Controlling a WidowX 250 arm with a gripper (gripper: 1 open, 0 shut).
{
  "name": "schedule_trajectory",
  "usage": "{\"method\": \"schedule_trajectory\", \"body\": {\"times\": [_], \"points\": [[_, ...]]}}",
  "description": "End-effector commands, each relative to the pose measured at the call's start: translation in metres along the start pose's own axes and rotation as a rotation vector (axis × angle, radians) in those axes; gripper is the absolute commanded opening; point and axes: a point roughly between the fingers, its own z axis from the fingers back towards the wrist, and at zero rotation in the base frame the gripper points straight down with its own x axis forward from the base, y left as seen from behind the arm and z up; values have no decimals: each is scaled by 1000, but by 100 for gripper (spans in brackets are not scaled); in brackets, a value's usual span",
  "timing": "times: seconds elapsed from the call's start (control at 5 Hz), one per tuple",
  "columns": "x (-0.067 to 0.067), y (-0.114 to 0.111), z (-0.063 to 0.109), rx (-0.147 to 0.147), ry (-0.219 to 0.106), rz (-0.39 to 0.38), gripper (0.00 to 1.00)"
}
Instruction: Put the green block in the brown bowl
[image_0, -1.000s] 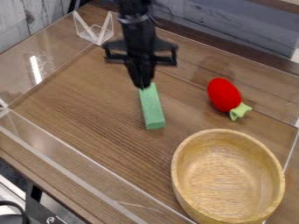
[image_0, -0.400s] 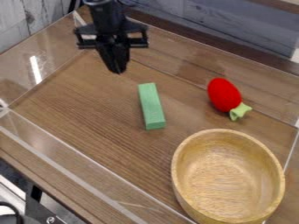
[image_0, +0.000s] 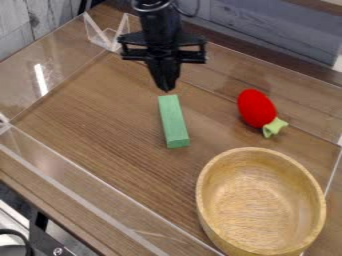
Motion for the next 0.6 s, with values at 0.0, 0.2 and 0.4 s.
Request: {"method": "schedule_trajectory", "body": {"times": [0.0,0.2,0.4], "points": [[13,11,11,-9,-57,-7,0],[27,25,21,-7,-66,6,0],[29,27,18,6,-57,6,0]]}}
